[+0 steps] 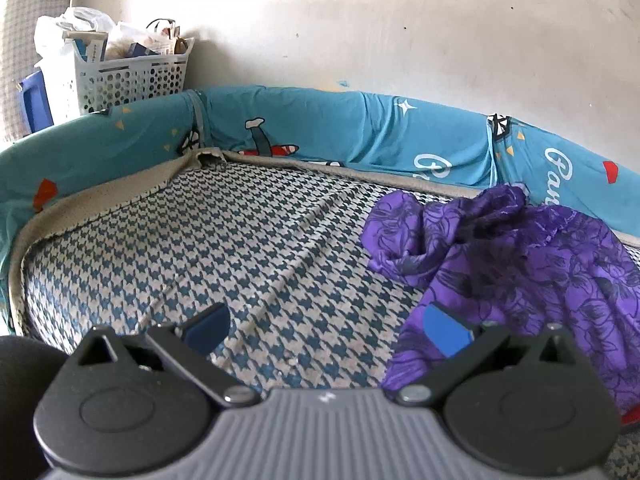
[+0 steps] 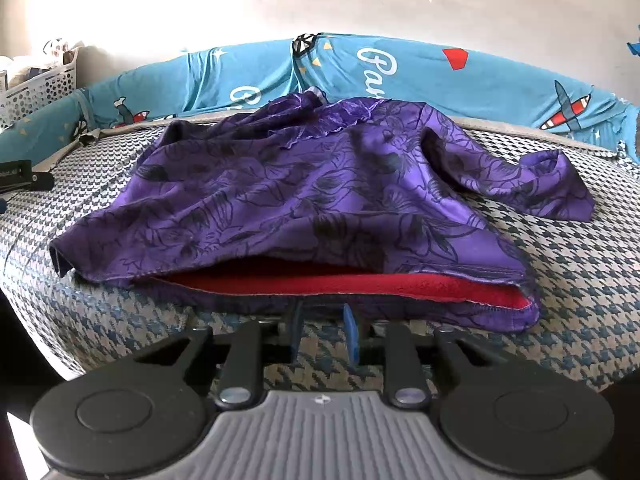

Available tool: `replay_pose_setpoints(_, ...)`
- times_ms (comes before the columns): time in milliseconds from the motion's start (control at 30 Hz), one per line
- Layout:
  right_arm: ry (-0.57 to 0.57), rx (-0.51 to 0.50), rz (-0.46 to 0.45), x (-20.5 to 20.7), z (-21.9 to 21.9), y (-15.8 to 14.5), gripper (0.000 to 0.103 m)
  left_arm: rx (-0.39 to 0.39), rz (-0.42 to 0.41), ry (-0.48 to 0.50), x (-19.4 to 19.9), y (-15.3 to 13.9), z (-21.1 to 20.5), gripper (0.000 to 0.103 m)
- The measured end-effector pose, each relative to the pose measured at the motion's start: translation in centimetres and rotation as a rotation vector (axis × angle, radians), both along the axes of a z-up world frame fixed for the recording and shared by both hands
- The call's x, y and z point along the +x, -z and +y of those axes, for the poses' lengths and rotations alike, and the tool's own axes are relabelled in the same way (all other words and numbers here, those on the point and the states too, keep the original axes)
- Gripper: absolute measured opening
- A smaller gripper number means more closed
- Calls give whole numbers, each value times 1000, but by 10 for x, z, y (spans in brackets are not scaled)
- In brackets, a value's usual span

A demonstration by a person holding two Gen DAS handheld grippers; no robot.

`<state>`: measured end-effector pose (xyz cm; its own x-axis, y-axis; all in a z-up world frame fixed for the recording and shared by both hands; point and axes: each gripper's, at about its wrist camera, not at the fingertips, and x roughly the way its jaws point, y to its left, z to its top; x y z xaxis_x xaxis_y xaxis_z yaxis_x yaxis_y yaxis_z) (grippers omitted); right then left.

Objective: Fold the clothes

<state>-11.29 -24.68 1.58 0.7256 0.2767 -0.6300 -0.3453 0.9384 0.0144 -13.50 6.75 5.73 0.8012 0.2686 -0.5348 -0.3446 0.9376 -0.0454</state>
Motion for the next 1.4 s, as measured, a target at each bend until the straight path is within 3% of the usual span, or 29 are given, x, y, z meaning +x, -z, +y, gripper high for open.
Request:
replay_pose_setpoints(467, 35, 19, -4, 2, -6, 0, 23, 3, 49, 58, 7, 10, -10, 103)
replay_pose_setpoints(867, 223, 85, -9, 10, -33, -5, 23, 30, 91, 149, 10, 19, -33, 103)
replay_pose_setpoints(1400, 285, 70, -49, 38, -48, -5, 23, 14, 132, 214, 17, 27, -53, 103)
